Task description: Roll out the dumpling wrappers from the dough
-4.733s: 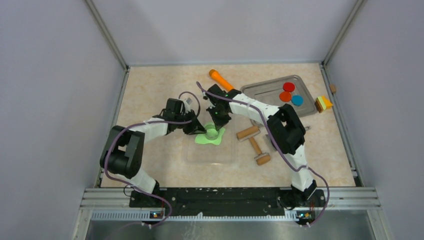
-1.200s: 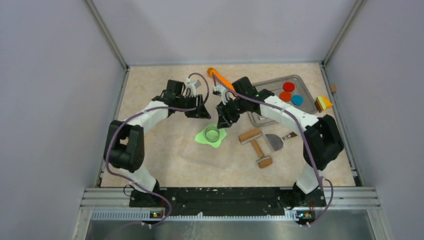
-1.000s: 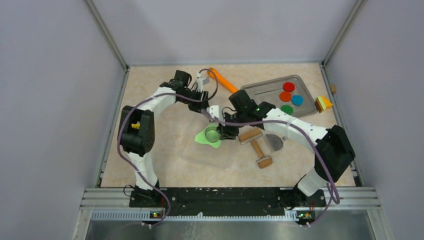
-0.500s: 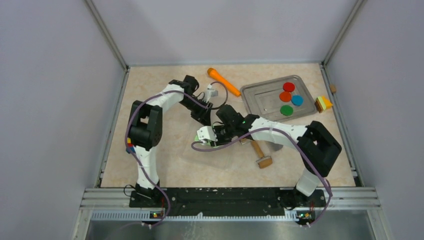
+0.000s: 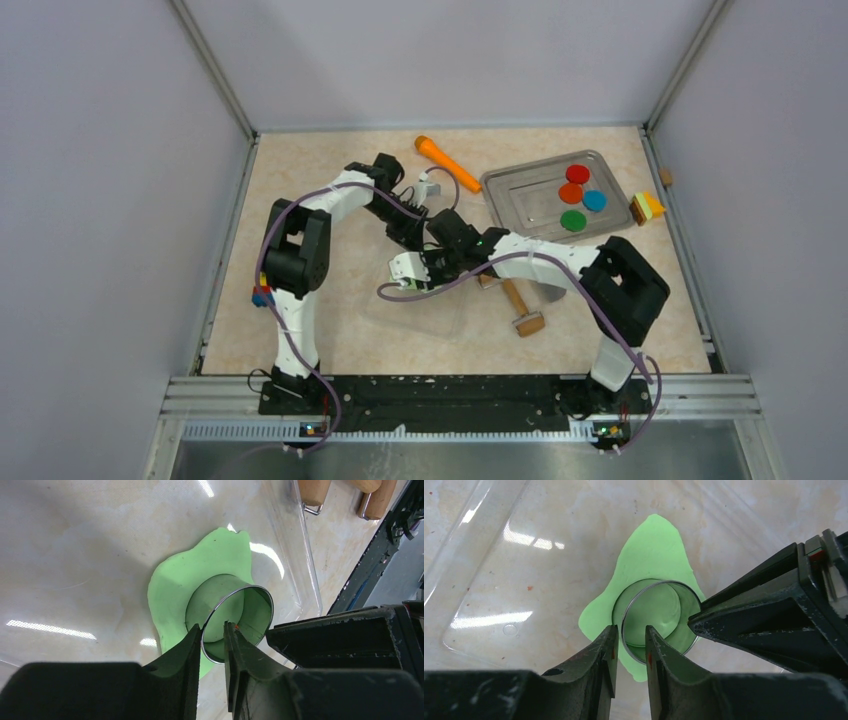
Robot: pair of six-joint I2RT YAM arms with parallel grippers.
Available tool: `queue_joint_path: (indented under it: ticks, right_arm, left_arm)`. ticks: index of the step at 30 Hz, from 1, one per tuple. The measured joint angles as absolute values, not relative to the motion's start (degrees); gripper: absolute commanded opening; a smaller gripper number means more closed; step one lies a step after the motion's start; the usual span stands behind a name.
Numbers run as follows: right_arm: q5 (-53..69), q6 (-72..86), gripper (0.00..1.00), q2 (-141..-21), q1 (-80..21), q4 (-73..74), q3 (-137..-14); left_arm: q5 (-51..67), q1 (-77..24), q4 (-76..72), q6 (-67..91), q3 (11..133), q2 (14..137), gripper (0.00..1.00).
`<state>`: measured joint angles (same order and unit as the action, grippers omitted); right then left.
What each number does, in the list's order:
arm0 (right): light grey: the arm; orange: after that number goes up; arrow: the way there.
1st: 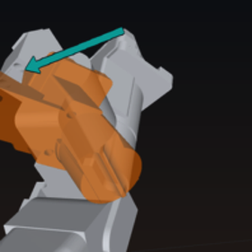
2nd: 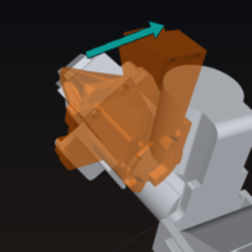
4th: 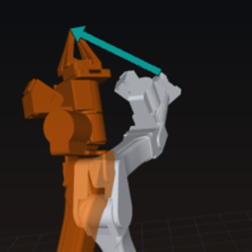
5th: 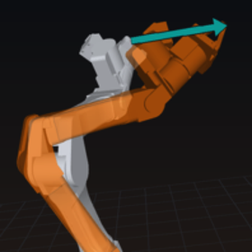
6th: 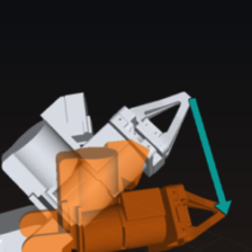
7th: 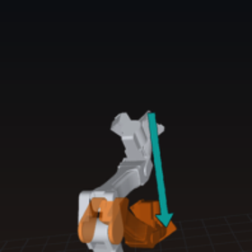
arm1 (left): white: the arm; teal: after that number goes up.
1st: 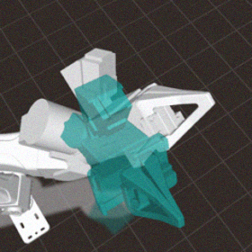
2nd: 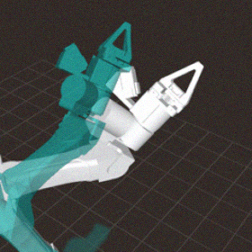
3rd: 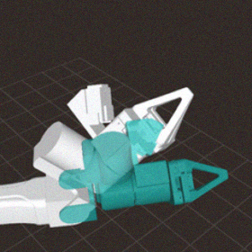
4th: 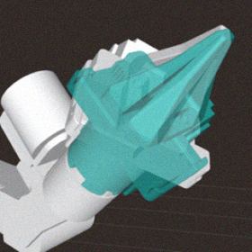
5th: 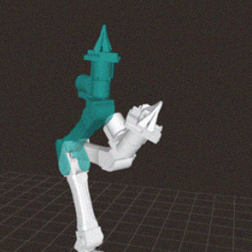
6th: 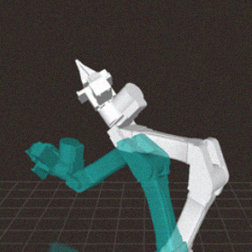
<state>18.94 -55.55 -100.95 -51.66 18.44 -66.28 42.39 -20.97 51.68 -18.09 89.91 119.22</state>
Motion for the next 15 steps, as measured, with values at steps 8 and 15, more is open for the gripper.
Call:
queue_joint_path:
  ticks: [8, 15]
  right_arm:
    - [18.92, -56.49, 0.26, -102.43, -51.75, 18.55, -66.94]
    - [19.09, -57.06, 0.17, -104.47, -51.75, 19.84, -67.20]
  left_arm:
    - [42.39, -20.97, 50.98, -17.98, 89.89, 119.22, 0.22]
    - [42.37, -20.97, 50.98, -17.93, 89.89, 119.22, 0.14]
